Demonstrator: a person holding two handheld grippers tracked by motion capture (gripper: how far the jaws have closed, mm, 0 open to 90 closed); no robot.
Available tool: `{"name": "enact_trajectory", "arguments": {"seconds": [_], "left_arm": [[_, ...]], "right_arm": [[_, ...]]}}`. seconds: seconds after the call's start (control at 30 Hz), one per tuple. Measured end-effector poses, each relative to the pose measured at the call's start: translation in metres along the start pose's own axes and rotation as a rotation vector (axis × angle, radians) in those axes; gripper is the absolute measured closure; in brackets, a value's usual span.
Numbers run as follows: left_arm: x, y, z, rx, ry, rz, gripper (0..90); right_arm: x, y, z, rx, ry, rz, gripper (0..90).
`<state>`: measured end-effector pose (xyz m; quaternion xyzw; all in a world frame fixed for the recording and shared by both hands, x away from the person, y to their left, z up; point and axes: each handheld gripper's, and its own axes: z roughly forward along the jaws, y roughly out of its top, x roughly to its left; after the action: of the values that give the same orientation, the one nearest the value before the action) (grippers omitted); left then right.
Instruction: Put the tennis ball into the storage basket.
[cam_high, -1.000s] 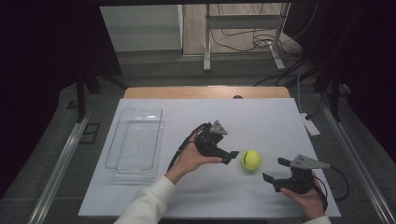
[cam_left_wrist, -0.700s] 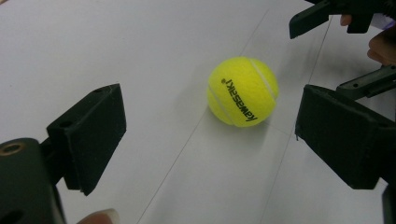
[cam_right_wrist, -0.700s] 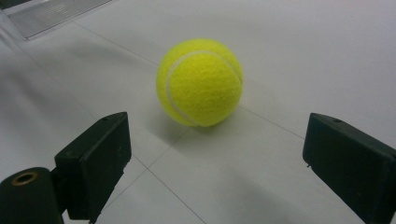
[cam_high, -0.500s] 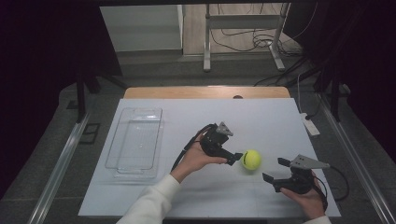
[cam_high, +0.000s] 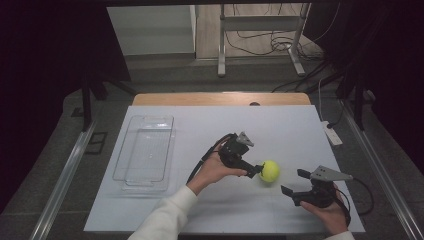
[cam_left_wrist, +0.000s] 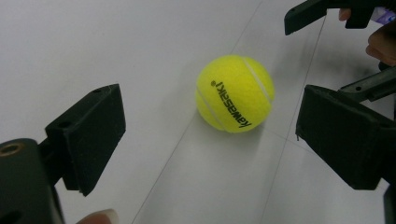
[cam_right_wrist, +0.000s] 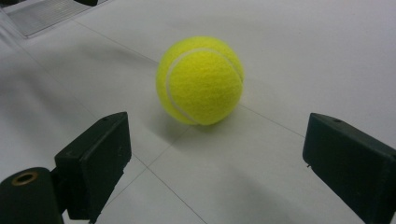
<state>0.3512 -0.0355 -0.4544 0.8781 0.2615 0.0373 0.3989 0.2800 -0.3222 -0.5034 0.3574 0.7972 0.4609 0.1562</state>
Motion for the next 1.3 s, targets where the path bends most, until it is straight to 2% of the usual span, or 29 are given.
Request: {"name": "enact_trajectory", "arguments": {"seconds": [0.5, 1.3], "left_arm": [[0.003, 0.001, 0.017, 0.024, -0.022, -0.015, 8.9], [0.002, 0.007, 0.039, 0.057, -0.043, -0.006, 8.5]], "right_arm": [[0.0, 0.0, 0.0, 0.002, 0.003, 0.003, 8.2], [0.0, -0.001, 0.0, 0.005, 0.005, 0.003, 8.2]]}}
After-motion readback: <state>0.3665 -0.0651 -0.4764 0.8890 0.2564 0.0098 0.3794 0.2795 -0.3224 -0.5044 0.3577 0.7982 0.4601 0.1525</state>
